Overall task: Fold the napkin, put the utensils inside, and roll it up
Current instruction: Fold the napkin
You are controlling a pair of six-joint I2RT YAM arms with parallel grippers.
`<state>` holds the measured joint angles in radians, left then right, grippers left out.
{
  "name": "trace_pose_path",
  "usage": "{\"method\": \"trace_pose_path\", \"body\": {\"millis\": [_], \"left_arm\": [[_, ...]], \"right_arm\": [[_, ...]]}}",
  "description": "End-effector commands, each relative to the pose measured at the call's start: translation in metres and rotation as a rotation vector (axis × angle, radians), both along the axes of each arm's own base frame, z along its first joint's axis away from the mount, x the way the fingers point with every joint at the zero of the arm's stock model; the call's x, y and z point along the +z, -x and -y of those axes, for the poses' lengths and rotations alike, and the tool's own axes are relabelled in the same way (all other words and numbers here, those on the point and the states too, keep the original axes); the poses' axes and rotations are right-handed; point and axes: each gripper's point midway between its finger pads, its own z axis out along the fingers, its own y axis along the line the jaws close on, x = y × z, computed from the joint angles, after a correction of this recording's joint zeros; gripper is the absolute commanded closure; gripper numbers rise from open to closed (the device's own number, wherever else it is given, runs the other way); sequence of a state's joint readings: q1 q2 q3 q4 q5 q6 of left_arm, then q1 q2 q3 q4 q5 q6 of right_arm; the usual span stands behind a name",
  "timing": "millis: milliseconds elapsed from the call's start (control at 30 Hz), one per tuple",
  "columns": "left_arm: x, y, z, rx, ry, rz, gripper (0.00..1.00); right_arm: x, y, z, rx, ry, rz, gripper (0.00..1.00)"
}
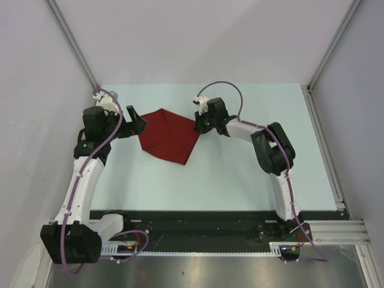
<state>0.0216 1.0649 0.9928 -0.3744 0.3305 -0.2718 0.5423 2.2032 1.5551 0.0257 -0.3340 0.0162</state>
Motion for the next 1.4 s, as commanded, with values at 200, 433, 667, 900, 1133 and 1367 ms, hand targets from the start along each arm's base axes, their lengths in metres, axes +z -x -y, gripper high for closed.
{"method": "trace_pose_path", "body": {"millis": [200,433,667,900,1133,1367], "left_arm": [[0.011,-0.003,0.005,-0.023,0.022,0.041,0.0],[0.011,-0.002,0.005,-0.025,0.024,0.041,0.0],[0.01,-0.003,0.006,-0.028,0.026,0.039,0.0],[0.01,-0.003,0.006,-0.025,0.025,0.039,0.0],[0.009,-0.003,0.005,-0.023,0.022,0.036,0.0],[0.009,-0.003,0.005,-0.024,0.023,0.036,0.0]], "right_arm": [[0.04,-0.029,-0.002,-0.032,-0.056,0.104,1.0],[0.037,-0.04,0.012,-0.062,-0.052,0.103,1.0],[0.034,-0.047,0.018,-0.071,-0.055,0.103,1.0],[0.029,-0.052,0.021,-0.064,-0.088,0.085,1.0],[0.028,-0.055,0.022,-0.048,-0.114,0.07,0.87],[0.036,-0.056,0.027,-0.045,-0.166,0.064,0.42]]}}
